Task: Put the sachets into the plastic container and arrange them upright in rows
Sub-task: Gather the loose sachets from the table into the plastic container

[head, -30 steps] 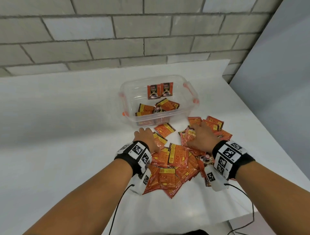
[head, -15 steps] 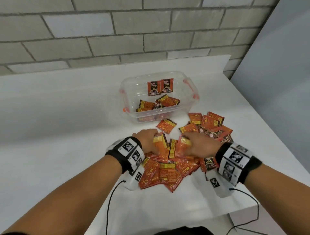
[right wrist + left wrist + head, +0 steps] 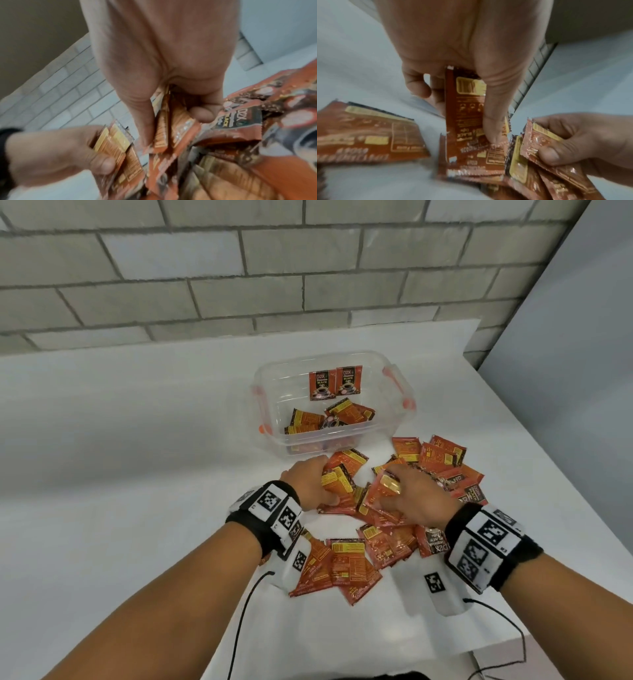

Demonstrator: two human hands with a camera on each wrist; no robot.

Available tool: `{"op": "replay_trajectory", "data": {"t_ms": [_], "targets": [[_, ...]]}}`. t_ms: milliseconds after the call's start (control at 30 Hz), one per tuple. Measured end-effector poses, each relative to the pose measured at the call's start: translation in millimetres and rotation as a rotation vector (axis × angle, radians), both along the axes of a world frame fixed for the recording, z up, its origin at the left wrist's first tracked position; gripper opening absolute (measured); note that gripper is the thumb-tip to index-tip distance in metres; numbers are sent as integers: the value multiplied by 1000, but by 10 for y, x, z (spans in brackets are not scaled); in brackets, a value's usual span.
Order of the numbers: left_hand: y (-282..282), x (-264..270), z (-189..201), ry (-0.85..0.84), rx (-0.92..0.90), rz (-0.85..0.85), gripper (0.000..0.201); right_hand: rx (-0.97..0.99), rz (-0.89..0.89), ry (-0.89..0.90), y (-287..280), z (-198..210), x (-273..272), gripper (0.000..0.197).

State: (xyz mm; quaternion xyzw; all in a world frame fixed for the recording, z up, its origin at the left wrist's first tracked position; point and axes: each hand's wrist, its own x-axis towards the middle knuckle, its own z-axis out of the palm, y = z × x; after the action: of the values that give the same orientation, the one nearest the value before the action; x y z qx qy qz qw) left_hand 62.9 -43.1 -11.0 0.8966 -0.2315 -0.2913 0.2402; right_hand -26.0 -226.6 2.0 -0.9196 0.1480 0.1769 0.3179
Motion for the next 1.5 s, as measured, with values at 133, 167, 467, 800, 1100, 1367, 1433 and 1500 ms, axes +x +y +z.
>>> {"op": "replay_trajectory", "data": {"t_ms": [133, 167, 467, 800, 1100, 1367, 1433, 1500], "targets": [[128, 28, 278, 63, -230, 24, 58, 328, -206, -177, -136, 219, 44, 52], [155, 87, 398, 55, -271, 48, 49, 434, -265, -249, -160, 313, 100, 38], [-138, 1052, 689, 11, -230, 488, 30, 410, -534, -353, -44, 426, 1418, 32], [-219, 1006, 553, -82, 43, 361, 18, -28, -196, -165, 151, 230, 1618, 50], [130, 603, 798, -72, -261, 345, 24, -56, -108, -469, 336, 330, 1181, 39], [643, 71, 133, -72, 100, 162, 35, -259, 379, -347, 509, -201, 489, 29], [592, 76, -15, -100, 185, 126, 58, -324, 458, -202, 542, -279, 495, 42], [510, 75, -122, -128, 235, 83, 63, -380, 487, -134, 587, -302, 508, 51]]}}
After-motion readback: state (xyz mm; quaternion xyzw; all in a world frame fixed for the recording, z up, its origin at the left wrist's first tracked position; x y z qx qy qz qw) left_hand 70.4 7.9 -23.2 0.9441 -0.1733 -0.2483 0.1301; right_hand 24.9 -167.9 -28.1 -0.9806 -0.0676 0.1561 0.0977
